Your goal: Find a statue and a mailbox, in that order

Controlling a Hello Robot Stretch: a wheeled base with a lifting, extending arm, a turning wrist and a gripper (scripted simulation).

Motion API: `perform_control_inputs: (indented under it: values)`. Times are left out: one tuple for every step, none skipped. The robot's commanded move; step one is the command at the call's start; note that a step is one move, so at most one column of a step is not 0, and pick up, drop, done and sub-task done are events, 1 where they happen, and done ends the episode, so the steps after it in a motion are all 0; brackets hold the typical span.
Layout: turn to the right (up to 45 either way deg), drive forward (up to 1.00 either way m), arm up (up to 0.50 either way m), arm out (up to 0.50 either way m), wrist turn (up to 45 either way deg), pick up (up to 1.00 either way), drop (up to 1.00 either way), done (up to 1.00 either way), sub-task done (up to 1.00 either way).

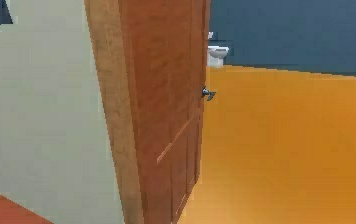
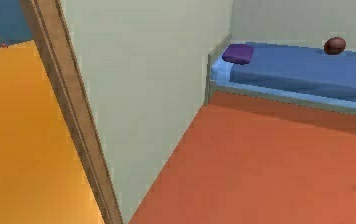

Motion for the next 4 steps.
perform_control_inputs:
  values:
    - [15.0, 0.0, 0.0, 0.0, 0.0, 0.0, 0.0, 0.0, 0.0]
    - [0.0, 0.3, 0.0, 0.0, 0.0, 0.0, 0.0, 0.0, 0.0]
    - [6.0, 0.0, 0.0, 0.0, 0.0, 0.0, 0.0, 0.0, 0.0]
    - [0.0, 0.3, 0.0, 0.0, 0.0, 0.0, 0.0, 0.0, 0.0]
